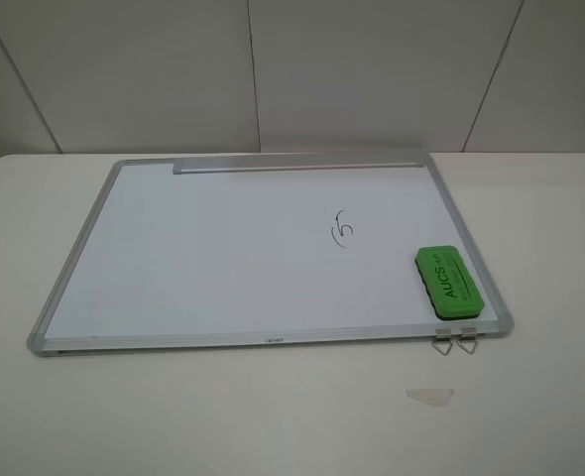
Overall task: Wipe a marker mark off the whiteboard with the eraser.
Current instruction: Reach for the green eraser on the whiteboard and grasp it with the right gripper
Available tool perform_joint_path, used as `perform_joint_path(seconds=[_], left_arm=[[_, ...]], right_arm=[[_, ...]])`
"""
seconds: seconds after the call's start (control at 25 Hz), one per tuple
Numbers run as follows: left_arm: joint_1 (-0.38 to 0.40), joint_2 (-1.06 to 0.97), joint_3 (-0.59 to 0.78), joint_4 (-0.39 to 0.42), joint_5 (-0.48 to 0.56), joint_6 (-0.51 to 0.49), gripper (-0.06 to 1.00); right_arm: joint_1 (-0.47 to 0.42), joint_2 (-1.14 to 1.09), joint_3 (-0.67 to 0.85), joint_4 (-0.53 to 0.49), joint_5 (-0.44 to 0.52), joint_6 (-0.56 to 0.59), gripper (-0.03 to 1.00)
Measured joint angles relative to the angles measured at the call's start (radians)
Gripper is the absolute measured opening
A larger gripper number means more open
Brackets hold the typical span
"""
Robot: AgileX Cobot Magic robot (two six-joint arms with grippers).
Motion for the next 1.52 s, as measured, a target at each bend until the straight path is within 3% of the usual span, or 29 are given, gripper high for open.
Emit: perform_joint_path(seconds=[1.52], left_arm=[[0.0, 0.0, 0.0, 0.0, 0.0, 0.0, 0.68]], right_arm=[[0.0, 0.0, 0.0, 0.0, 0.0, 0.0, 0.82]])
